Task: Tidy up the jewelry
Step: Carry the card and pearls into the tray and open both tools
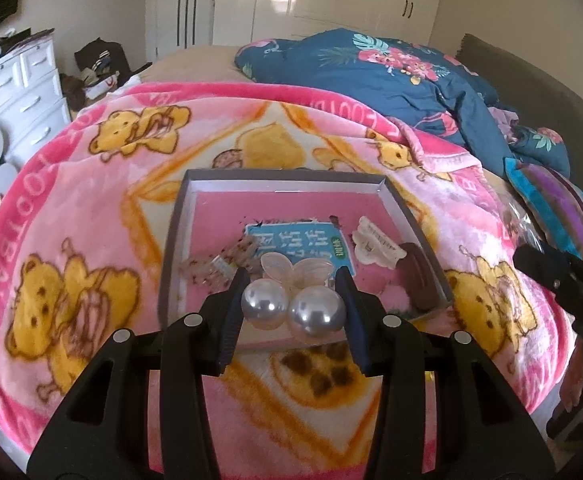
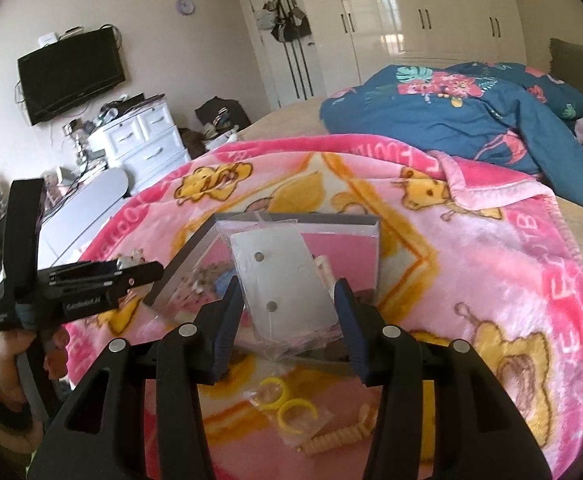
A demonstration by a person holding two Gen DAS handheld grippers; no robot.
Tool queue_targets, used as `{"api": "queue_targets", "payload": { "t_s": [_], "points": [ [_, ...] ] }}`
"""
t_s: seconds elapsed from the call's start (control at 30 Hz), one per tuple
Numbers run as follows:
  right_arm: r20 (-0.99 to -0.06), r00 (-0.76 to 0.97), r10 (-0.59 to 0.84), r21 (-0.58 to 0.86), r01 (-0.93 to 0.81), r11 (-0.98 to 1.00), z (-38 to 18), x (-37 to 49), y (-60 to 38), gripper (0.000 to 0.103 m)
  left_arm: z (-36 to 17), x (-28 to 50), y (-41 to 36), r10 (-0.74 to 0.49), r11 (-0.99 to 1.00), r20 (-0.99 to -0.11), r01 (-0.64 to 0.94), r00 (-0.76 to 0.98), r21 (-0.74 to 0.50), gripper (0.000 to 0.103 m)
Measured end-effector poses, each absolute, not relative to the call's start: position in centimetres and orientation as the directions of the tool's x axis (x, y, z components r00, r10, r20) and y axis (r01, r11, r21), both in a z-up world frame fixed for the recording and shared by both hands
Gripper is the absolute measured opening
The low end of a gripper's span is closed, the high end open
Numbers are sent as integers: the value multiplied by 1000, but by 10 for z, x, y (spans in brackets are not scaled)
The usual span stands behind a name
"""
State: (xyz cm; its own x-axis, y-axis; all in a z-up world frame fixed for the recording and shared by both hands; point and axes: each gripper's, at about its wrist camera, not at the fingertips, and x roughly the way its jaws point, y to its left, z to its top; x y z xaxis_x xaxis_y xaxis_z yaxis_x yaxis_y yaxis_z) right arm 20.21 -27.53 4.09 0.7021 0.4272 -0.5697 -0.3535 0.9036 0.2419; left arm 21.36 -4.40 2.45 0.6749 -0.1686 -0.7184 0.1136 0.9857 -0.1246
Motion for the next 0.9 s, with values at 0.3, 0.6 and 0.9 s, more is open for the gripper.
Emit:
{"api": "queue_targets", "payload": {
  "t_s": [0.3,0.6,0.9],
  "points": [
    [-599,696,395,229,-323,918,27,232,-277,45,8,231,-51,-187,982,-733,132,654,-132,36],
    [-650,652,389,220,-328,919,0,256,-259,45,-24,242,-41,-162,987,-771,100,616,-127,36],
    [-703,600,382,210,-338,917,-27,274,-237,45,-43,248,-31,-147,989,-791,75,594,-128,36]
  ]
}}
